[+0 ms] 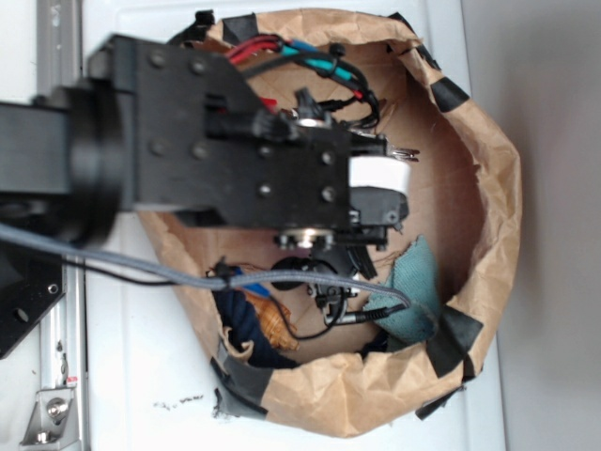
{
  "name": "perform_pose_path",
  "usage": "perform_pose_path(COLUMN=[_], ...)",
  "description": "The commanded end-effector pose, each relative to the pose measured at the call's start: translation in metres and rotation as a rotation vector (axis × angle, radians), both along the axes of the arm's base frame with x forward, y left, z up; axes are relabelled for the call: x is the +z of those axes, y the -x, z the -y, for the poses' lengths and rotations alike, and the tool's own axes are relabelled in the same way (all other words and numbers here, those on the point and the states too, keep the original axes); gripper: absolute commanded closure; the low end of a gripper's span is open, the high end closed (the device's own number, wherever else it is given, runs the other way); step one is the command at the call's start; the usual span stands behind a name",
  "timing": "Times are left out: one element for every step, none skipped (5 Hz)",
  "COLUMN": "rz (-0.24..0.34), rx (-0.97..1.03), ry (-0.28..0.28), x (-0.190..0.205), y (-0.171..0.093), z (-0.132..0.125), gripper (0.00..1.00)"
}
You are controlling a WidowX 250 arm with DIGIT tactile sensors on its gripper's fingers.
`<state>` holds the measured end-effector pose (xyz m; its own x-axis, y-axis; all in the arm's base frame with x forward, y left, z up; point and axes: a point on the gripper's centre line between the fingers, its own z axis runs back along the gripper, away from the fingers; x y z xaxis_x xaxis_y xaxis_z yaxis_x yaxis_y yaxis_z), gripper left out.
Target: Grab the silver keys.
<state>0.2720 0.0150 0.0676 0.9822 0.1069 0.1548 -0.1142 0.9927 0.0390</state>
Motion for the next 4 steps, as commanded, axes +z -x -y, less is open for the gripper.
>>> perform_pose_path(rz=[0.050,0.080,0.095,0.121], rx=[0.012,0.046,0.108,0.149], ry=[-0.010,-0.021,-0.014,-0.037], x=[0.001,-0.003,-0.004,-0.009], y=[-0.015,-0.024,-0.038,-0.045], z=[-0.003,-0.008,-0.019,-0.026], gripper=[0.00,0.00,0.00,0.00])
